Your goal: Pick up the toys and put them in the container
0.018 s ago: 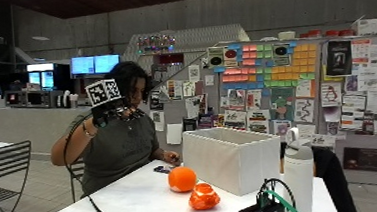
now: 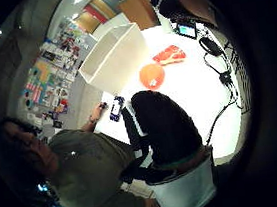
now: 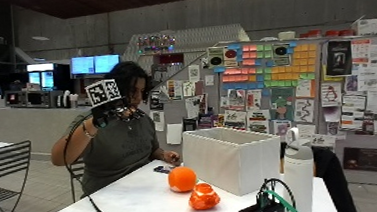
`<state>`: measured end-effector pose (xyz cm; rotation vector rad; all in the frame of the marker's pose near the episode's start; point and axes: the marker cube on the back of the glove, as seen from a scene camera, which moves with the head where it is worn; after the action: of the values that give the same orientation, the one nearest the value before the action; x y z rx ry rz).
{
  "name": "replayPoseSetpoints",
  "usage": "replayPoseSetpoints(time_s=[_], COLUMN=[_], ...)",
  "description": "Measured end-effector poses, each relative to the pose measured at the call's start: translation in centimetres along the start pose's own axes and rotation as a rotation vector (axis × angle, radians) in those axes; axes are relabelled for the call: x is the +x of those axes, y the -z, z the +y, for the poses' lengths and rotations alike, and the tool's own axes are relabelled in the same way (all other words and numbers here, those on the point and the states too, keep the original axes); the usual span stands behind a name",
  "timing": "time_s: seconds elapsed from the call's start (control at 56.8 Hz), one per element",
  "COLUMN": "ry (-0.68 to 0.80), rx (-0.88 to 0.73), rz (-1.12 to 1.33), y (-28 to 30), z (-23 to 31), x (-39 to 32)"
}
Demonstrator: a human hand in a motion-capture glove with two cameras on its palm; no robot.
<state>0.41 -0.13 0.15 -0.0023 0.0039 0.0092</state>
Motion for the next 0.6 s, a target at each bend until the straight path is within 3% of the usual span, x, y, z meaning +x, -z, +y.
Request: replayPoseSetpoints(time_s=[0.37, 0.599], ry=[-0.029, 0.041], rx=[-0.028, -0.089], rz=[-0.040, -0.075], y=[-2.6, -8.0], z=[-1.2, -3.8], x=[0.7, -2.1])
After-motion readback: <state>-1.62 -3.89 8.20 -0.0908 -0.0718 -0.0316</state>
